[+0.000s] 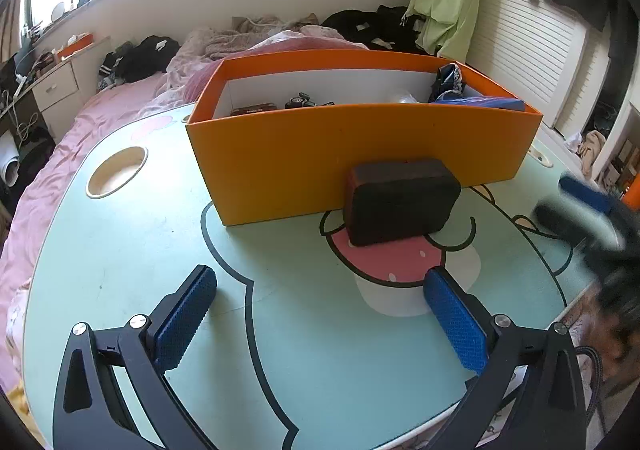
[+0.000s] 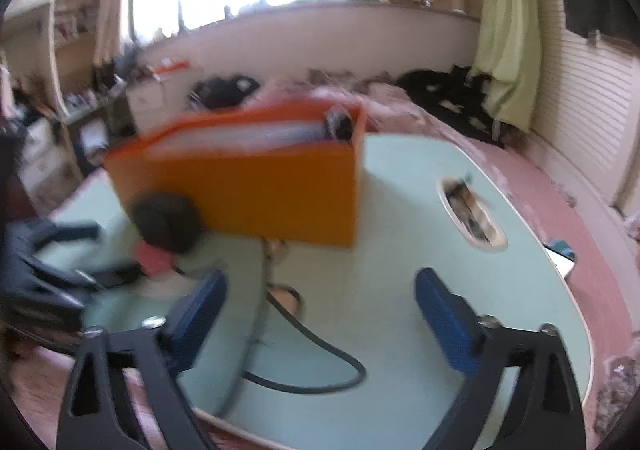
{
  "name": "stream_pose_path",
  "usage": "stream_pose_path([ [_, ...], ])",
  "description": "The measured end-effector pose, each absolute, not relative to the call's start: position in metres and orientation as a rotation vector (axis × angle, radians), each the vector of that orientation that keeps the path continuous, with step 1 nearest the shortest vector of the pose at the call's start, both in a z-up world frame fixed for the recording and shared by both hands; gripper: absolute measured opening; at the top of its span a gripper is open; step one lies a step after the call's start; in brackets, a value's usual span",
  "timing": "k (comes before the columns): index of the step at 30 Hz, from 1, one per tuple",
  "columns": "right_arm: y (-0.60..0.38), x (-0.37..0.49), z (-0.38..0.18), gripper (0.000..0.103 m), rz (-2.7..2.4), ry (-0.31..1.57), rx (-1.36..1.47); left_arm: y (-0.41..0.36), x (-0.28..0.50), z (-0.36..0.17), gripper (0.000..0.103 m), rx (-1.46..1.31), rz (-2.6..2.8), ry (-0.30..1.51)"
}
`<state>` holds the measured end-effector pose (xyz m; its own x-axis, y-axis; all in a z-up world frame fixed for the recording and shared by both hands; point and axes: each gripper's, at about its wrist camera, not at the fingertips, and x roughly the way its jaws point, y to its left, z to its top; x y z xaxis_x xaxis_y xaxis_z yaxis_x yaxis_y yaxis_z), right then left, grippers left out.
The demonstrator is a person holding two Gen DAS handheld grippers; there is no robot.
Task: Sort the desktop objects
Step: 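Reach into the box and grasp the green toy car with the right tool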
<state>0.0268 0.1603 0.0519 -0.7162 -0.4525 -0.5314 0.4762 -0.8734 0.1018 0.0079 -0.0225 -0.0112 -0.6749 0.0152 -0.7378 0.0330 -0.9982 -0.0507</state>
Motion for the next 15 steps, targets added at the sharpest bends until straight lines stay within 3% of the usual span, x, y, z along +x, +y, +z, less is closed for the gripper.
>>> stream_pose_path([
  [3,0.142,0.018,0.096,0.071,-2.366,0.029,0.719,-0.023,0.008,-0.009,0.103,1.257,-2.864,0.086],
  [5,0.116,-0.006,0.117,0.04,-2.269,0.06,0.783,-0.019,0.009,-0.003,0.103,1.252,-2.864,0.079],
  [6,0.099,-0.022,0.123,0.033,-2.233,0.099,0.834,-0.019,0.009,-0.003,0.103,1.252,-2.864,0.079],
  [8,0.062,-0.057,0.122,0.028,-2.171,0.199,0.967,-0.018,0.009,-0.003,0.103,1.252,-2.863,0.078],
  [15,-0.02,-0.122,0.066,0.028,-2.055,0.457,1.285,-0.018,0.015,-0.003,0.103,1.247,-2.866,0.078],
])
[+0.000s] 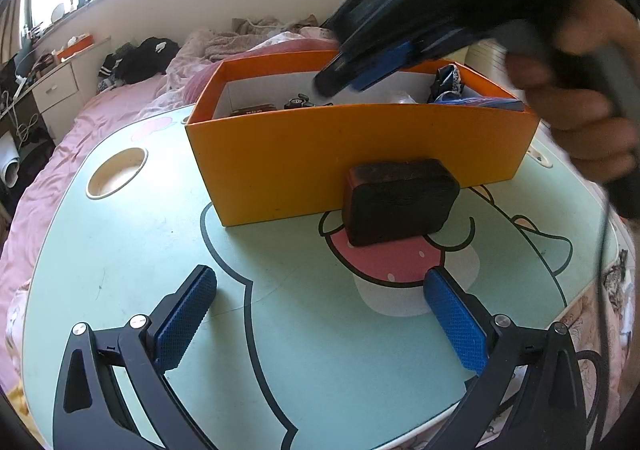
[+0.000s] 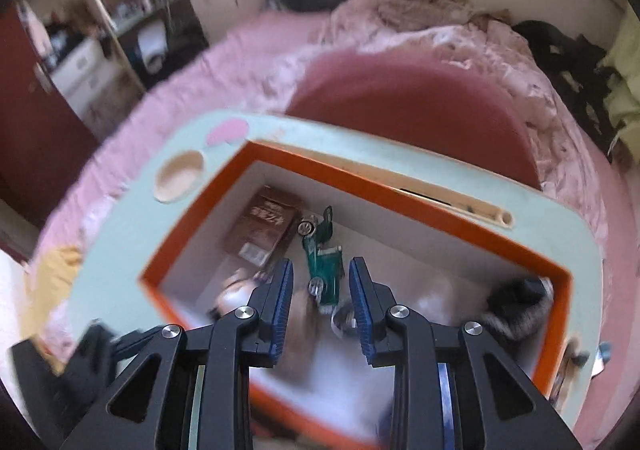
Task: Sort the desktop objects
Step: 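Reach into the box and grasp the green toy car with the right tool, then carry the green toy car out and place it beside the brown block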
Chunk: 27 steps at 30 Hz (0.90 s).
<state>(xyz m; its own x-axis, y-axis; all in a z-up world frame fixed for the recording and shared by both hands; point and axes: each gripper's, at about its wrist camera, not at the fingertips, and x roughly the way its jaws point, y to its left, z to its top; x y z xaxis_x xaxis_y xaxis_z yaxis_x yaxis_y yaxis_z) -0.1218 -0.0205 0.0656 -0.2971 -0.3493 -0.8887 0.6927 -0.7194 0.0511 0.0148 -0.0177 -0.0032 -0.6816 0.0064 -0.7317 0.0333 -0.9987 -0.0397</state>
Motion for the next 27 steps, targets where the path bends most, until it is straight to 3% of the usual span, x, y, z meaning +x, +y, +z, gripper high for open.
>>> stream_pose_path([
  [4,-0.034,-0.131,0.04,0.028,-2.009,0.507,1.403,-0.017,0.015,-0.003,0.103,1.247,-2.866,0.079],
  [5,-0.035,-0.133,0.032,0.023,-2.001,0.531,1.438,-0.017,0.015,-0.003,0.103,1.248,-2.865,0.078],
  [10,-0.029,-0.131,0.037,0.022,-2.049,0.545,1.384,-0.017,0.016,-0.002,0.103,1.247,-2.866,0.078],
  [21,0.077,-0.061,0.132,0.022,-2.275,0.118,0.804,-0.017,0.016,-0.001,0.103,1.247,-2.867,0.08],
  [27,0.127,-0.019,0.101,0.023,-2.204,0.095,0.895,-0.018,0.016,0.0,0.103,1.247,-2.867,0.079],
])
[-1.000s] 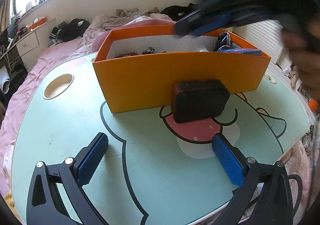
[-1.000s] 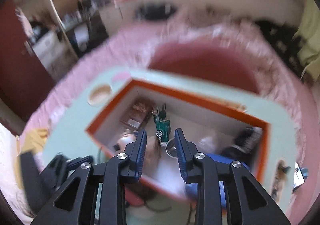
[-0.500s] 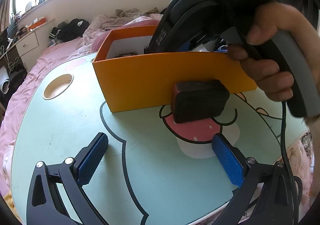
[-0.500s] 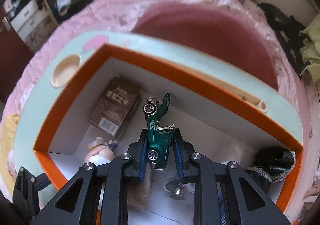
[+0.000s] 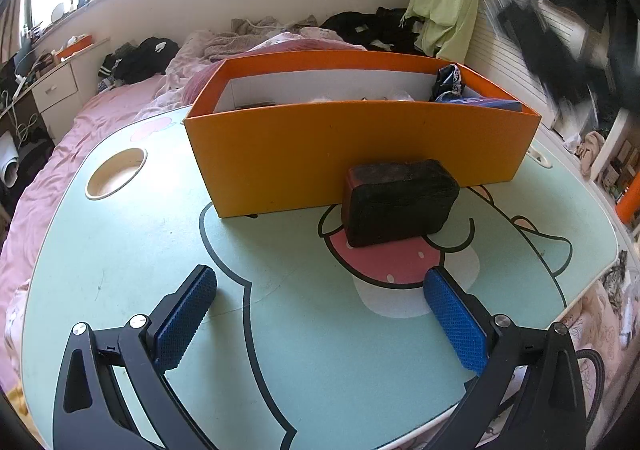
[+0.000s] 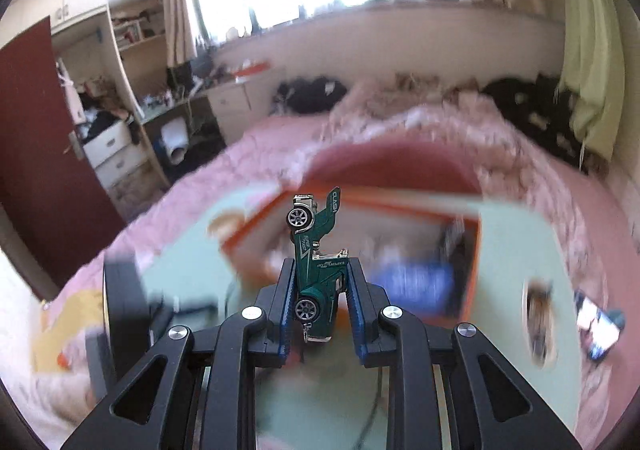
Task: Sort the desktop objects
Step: 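Carry the green toy car out and place it beside the brown block, then grasp the fluffy beige hair ball in the box with the left tool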
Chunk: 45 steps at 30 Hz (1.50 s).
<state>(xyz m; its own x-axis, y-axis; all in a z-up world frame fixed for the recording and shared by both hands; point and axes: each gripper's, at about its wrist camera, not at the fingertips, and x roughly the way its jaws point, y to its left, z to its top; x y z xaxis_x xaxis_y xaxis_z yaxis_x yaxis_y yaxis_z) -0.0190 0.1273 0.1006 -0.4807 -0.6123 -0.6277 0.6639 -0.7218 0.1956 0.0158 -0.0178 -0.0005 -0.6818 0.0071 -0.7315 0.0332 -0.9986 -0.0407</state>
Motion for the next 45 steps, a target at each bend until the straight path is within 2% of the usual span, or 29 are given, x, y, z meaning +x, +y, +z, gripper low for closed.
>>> stream_pose_path([
  [8,0.122,-0.018,0.036,0.025,-2.193,0.127,1.058,-0.017,0.016,-0.001,0.103,1.246,-2.861,0.084],
  [10,0.126,-0.019,0.035,0.041,-2.234,0.089,1.016,-0.017,0.015,-0.001,0.103,1.246,-2.86,0.085],
  [11,0.131,-0.016,0.036,0.067,-2.247,0.06,1.004,-0.017,0.015,-0.001,0.103,1.246,-2.86,0.084],
  [12,0.136,-0.012,0.038,0.082,-2.26,0.035,0.978,-0.017,0.015,-0.001,0.103,1.246,-2.86,0.084],
  [14,0.147,-0.002,0.039,0.087,-2.282,0.029,0.923,-0.017,0.015,-0.001,0.103,1.246,-2.86,0.085],
  [18,0.155,0.009,0.029,0.09,-2.358,0.132,0.925,-0.017,0.015,-0.001,0.103,1.247,-2.86,0.084],
  [21,0.151,0.024,0.016,0.102,-2.447,0.275,0.832,-0.016,0.016,-0.001,0.103,1.246,-2.86,0.082],
  [24,0.155,0.028,0.01,0.103,-2.469,0.245,0.756,-0.015,0.016,-0.001,0.103,1.247,-2.86,0.077],
  [39,0.158,0.029,0.011,0.103,-2.464,0.241,0.75,-0.012,0.017,0.004,0.103,1.275,-2.882,0.097],
  [43,0.159,0.03,0.01,0.103,-2.464,0.241,0.748,-0.019,0.013,0.048,0.102,1.18,-2.942,0.116],
  [45,0.159,0.029,0.01,0.103,-2.464,0.241,0.747,-0.016,0.0,0.072,0.102,1.217,-2.973,0.129],
])
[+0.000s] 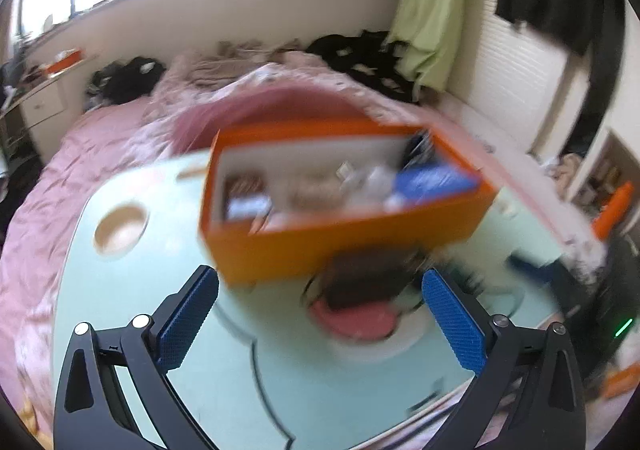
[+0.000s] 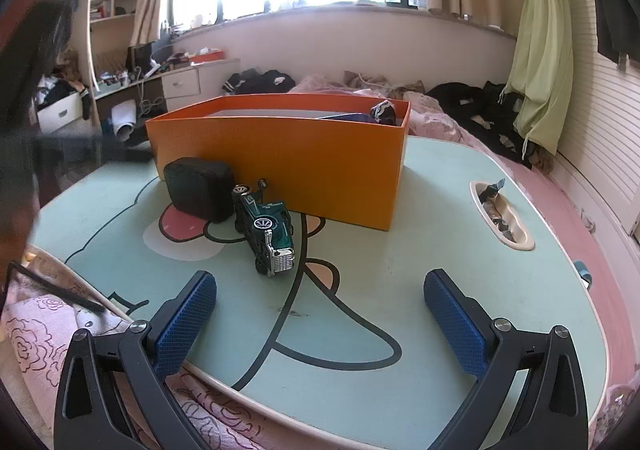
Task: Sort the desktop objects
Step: 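Grasp the fluffy beige hair ball in the box with the left tool, then lift the hair ball out and set it in front of the brown block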
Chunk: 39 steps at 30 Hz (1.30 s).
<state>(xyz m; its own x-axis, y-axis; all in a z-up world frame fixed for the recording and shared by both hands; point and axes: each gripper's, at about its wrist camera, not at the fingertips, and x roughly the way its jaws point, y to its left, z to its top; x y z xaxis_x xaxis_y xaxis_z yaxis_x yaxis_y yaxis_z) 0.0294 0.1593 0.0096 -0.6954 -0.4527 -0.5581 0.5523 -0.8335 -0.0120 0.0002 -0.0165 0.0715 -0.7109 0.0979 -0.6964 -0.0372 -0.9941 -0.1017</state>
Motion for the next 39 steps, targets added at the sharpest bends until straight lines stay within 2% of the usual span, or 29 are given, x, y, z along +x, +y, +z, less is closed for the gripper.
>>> stream_pose_path([
  [3,0.16,0.03,0.009,0.103,-2.464,0.241,0.747,-0.011,-0.041,0.096,0.101,-1.235,2.761,-0.168],
  [4,0.159,0.03,0.009,0.103,-2.464,0.241,0.746,-0.01,-0.063,0.095,0.094,-1.314,2.724,-0.185],
  [5,0.159,0.031,0.01,0.103,-2.463,0.24,0.746,-0.009,-0.08,0.092,0.08,-1.384,2.695,-0.204],
  [7,0.157,0.028,0.011,0.103,-2.462,0.24,0.747,-0.012,-0.114,0.075,0.069,-1.57,2.62,-0.26],
  [13,0.157,0.028,0.01,0.103,-2.463,0.24,0.746,-0.012,-0.153,0.036,0.069,-1.751,2.582,-0.289],
  [17,0.157,0.028,0.009,0.103,-2.465,0.242,0.743,-0.013,-0.161,0.02,0.044,-1.827,2.569,-0.274],
  [22,0.156,0.029,0.009,0.103,-2.465,0.243,0.742,-0.02,-0.146,0.042,0.043,-1.648,2.599,-0.381],
  [28,0.156,0.03,0.009,0.103,-2.466,0.241,0.742,-0.019,-0.088,0.11,0.043,-1.355,2.623,-0.336],
  [31,0.156,0.03,0.009,0.103,-2.466,0.242,0.742,-0.017,-0.052,0.128,0.043,-1.304,2.604,-0.227],
  [34,0.157,0.029,0.008,0.103,-2.466,0.242,0.741,-0.018,-0.025,0.113,0.044,-1.368,2.578,-0.118],
  [39,0.157,0.029,0.008,0.103,-2.466,0.241,0.74,-0.019,0.0,0.065,0.043,-1.402,2.532,-0.162],
])
